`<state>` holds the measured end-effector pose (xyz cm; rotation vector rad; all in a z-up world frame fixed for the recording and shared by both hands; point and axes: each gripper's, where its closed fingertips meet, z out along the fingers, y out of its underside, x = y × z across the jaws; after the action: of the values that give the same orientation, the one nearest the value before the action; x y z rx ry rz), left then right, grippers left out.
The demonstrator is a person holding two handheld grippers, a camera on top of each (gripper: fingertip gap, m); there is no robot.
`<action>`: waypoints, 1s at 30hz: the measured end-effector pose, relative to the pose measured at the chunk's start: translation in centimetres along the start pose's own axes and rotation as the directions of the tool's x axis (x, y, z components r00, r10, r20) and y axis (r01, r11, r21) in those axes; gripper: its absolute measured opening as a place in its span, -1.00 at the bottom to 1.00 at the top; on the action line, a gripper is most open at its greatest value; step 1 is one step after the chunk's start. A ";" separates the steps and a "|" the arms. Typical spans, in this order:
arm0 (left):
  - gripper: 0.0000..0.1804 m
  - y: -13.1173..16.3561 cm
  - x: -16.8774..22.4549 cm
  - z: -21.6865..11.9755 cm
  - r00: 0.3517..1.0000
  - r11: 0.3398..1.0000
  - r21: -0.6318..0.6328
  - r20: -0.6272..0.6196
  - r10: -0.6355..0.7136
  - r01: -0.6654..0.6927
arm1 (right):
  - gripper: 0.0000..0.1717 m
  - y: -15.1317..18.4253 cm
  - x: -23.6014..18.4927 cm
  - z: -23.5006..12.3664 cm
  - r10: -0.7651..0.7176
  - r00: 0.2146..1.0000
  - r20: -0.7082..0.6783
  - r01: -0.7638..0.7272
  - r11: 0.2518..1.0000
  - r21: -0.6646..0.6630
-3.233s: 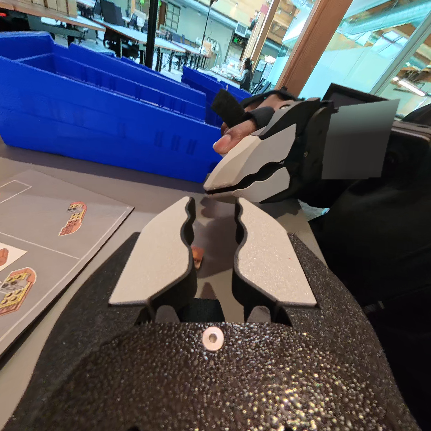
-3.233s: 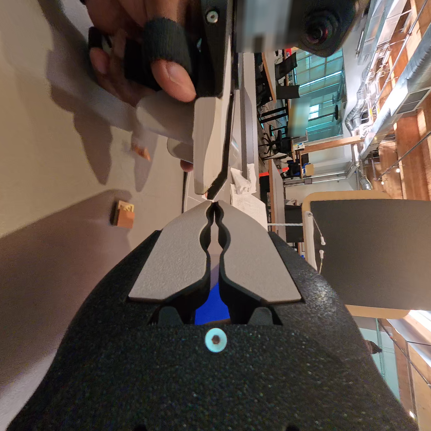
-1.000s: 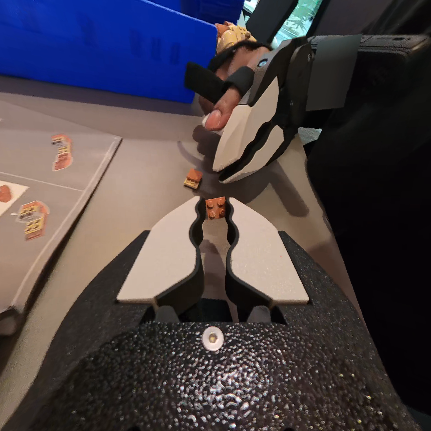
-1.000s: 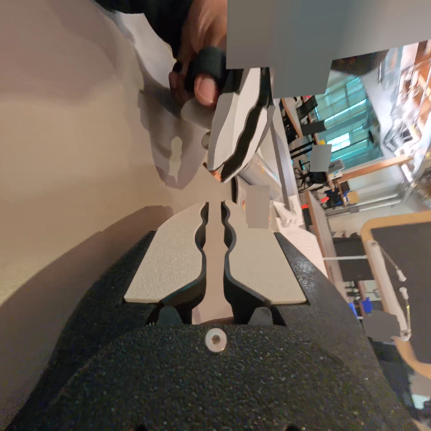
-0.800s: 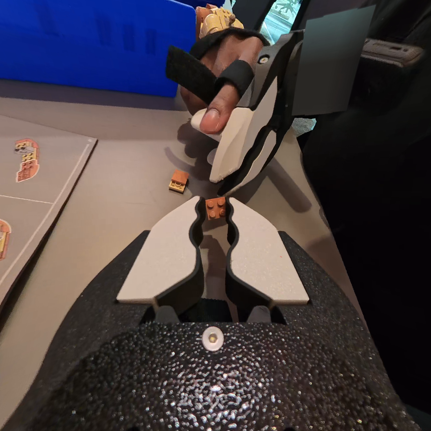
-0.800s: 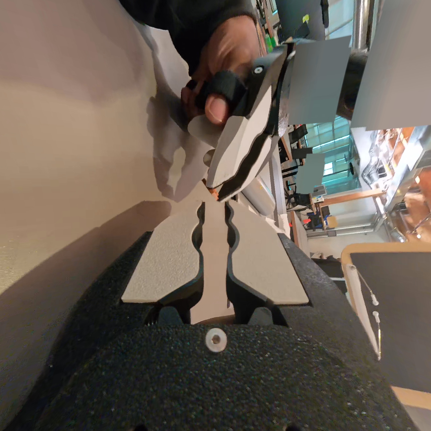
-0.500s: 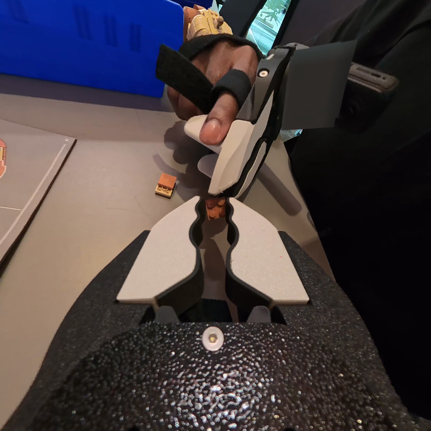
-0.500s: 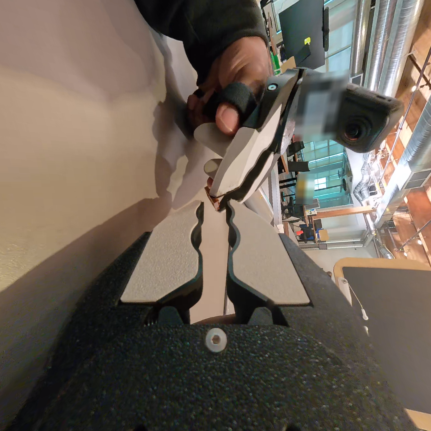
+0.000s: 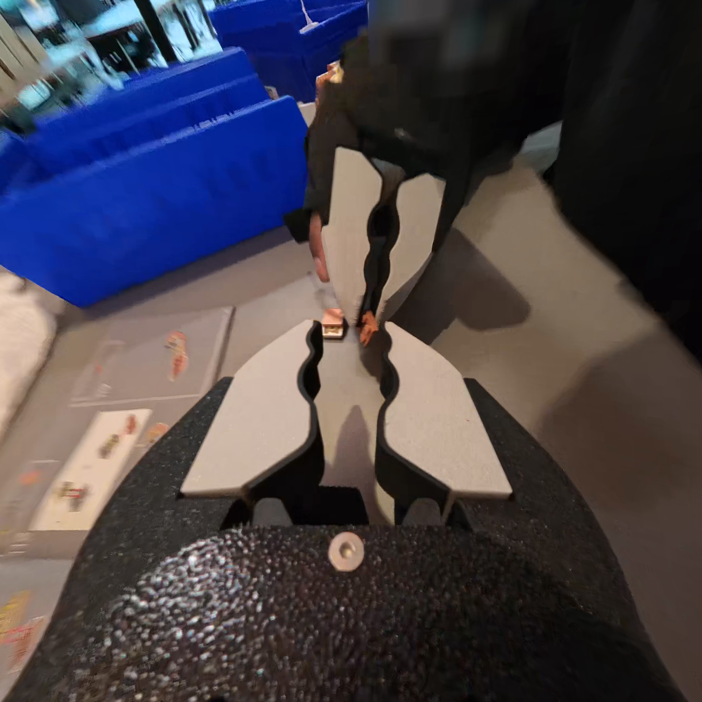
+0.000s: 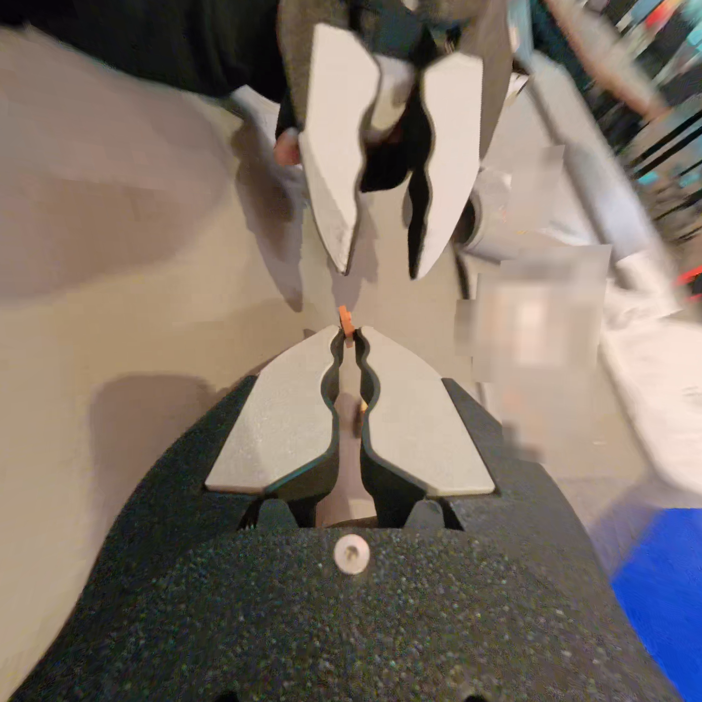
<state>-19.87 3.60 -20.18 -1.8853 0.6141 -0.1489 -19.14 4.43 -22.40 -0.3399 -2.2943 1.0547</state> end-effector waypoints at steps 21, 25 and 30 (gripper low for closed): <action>-0.75 -0.8 3.0 1.6 0.742 0.749 -0.039 0.112 0.661 -0.661 | -0.94 -2.1 -2.2 -2.1 0.652 0.569 0.500 -0.710 0.697 -0.102; -0.81 -1.1 3.2 1.8 0.738 0.745 -0.033 0.117 0.665 -0.666 | -0.94 -2.0 -2.2 -2.0 0.657 0.560 0.505 -0.716 0.691 -0.104; -0.81 -1.0 2.7 1.9 0.774 0.783 -0.038 0.121 0.621 -0.621 | -0.93 -1.8 -1.6 -1.9 0.653 0.601 0.462 -0.705 0.705 -0.080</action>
<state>-16.51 4.12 -20.56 -1.5750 1.1141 0.4033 -16.69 3.61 -20.71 -1.1026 -2.5492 1.8025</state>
